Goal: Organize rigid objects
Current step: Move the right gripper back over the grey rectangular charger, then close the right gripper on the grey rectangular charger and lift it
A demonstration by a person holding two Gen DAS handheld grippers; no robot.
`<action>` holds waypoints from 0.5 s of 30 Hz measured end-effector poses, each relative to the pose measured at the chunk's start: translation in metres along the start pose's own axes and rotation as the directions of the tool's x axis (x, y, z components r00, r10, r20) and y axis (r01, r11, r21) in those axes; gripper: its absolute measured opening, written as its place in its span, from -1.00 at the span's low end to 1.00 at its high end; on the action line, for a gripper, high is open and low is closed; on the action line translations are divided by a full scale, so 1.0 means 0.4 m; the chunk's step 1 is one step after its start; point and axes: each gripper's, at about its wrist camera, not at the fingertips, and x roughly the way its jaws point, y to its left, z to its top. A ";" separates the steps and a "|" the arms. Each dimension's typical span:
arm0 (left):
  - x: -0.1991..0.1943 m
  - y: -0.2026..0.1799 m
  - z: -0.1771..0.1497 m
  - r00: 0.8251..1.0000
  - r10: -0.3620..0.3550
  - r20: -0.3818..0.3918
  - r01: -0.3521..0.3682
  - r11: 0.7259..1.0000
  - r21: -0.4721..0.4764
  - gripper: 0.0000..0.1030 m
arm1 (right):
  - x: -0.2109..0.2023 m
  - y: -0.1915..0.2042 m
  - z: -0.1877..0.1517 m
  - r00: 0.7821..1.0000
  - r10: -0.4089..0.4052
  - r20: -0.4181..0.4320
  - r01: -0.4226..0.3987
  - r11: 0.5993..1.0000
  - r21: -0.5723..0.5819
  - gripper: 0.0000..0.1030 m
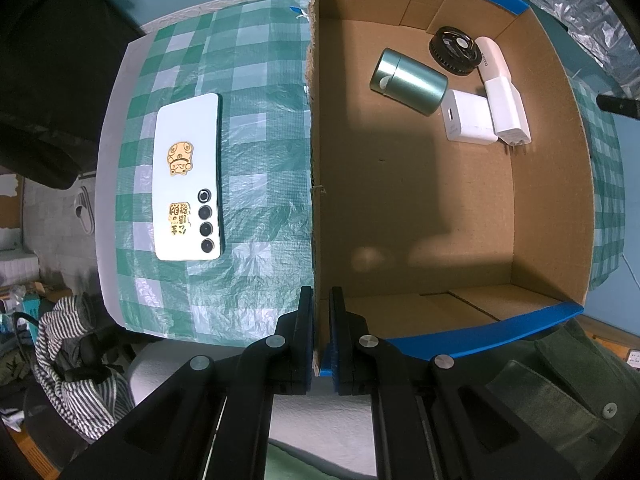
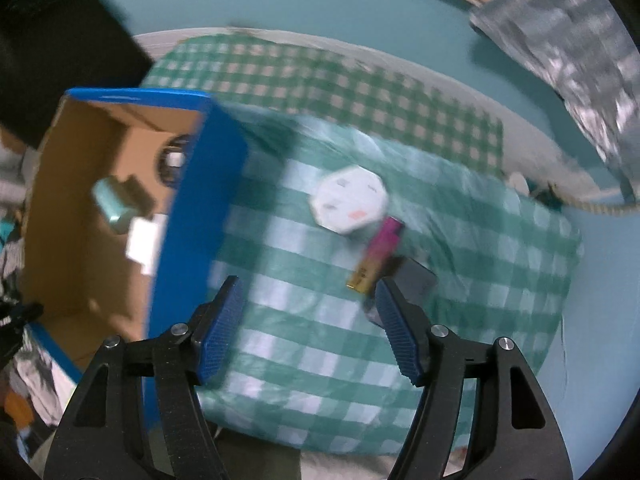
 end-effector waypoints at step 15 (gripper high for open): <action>-0.001 0.000 0.000 1.000 0.001 0.000 -0.001 1.000 -0.002 -0.87 | 0.141 -0.192 -0.039 0.997 0.015 -0.074 0.002 0.975 0.221 0.33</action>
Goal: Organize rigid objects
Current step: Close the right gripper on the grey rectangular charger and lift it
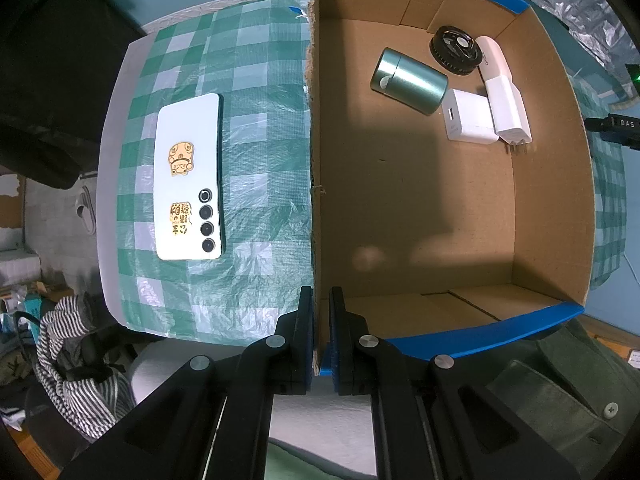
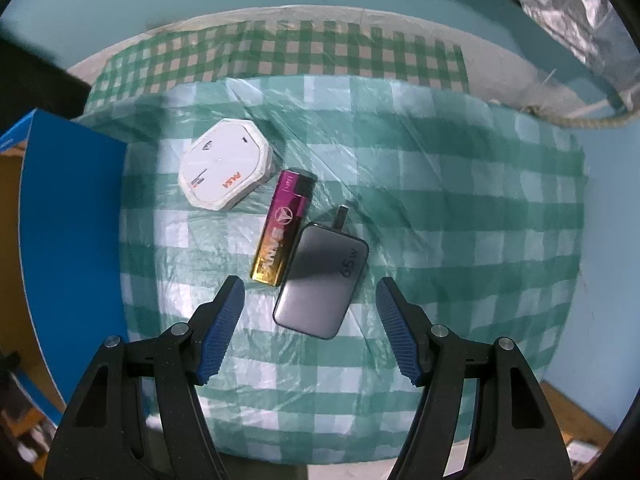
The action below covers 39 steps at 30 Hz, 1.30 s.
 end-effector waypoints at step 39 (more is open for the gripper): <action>0.001 0.007 -0.017 1.000 -0.006 -0.010 0.006 1.000 -0.019 -0.87 | 0.105 0.035 -0.048 0.997 -0.047 -0.058 0.037 0.986 -0.162 -0.20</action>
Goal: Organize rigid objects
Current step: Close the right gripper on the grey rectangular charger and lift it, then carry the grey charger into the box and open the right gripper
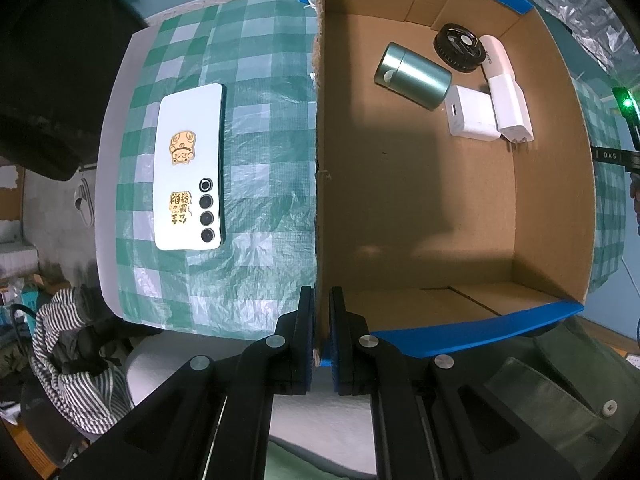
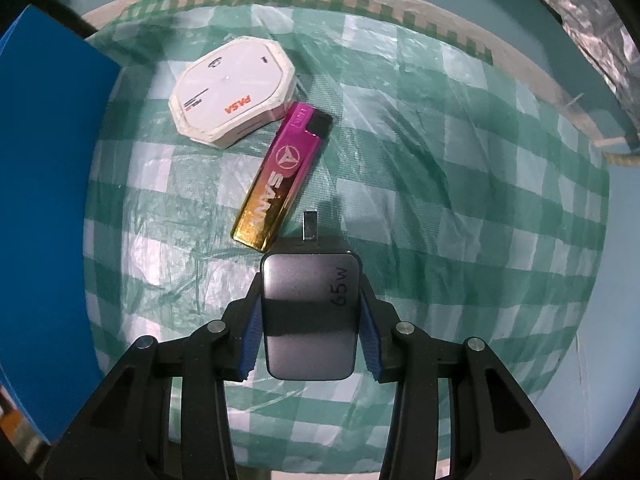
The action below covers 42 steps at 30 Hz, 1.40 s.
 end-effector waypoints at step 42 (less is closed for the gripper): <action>0.000 -0.009 0.004 1.000 0.002 0.006 -0.002 1.000 0.012 -0.87 | -0.360 0.324 0.027 0.981 0.126 0.149 -0.076 0.950 -0.304 -0.20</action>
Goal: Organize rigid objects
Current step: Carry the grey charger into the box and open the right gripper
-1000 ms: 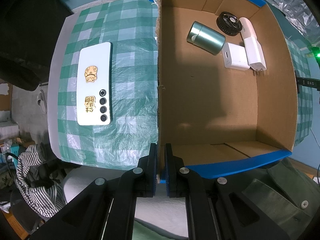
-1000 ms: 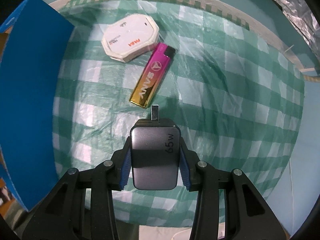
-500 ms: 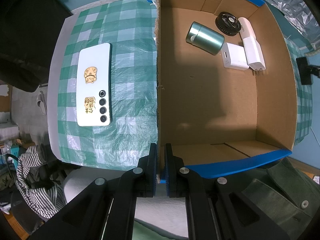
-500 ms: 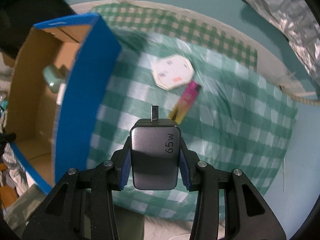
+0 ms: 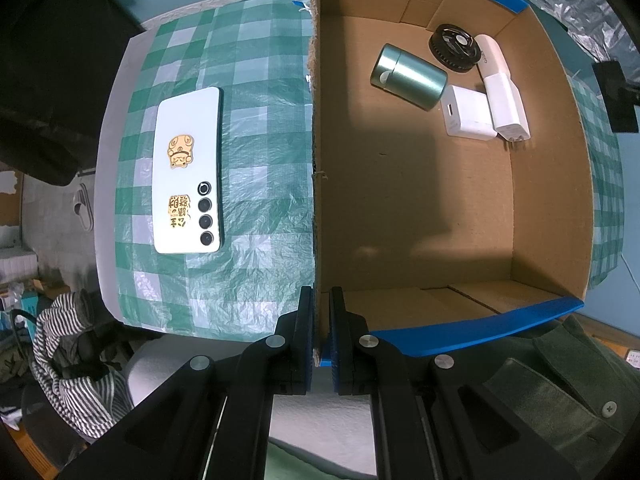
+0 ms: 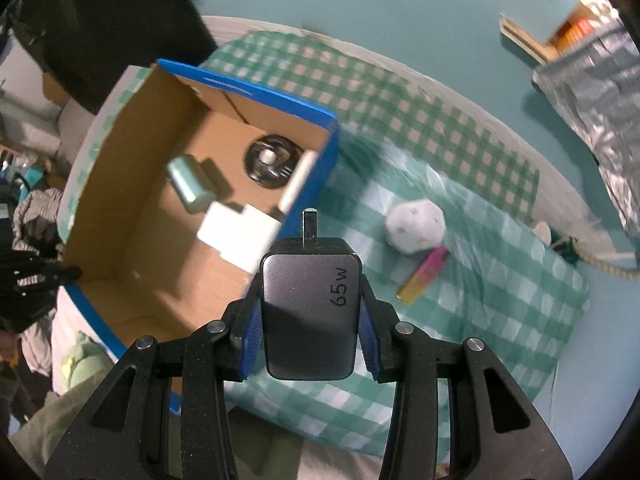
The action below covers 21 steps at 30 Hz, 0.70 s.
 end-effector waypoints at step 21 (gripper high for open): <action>0.000 0.000 0.001 1.000 -0.004 0.005 0.004 1.000 -0.001 -0.87 | 0.099 0.173 0.062 0.998 0.004 -0.061 -0.015 0.985 -0.171 -0.20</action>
